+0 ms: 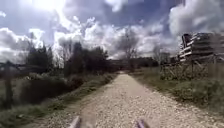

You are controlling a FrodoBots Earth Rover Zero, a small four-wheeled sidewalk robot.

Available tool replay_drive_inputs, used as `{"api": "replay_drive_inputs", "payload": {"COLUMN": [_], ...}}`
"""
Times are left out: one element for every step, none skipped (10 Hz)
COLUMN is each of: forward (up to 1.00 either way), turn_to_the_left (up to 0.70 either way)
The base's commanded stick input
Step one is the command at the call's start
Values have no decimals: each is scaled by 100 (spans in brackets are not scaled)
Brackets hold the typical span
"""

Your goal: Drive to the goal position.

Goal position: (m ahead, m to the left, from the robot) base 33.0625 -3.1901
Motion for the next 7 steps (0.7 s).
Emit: {"api": "replay_drive_inputs", "payload": {"forward": [100, 100, 100, 100, 100, 100, 100], "turn_to_the_left": [-17, -17, 0, 0, -1, -6, -11]}}
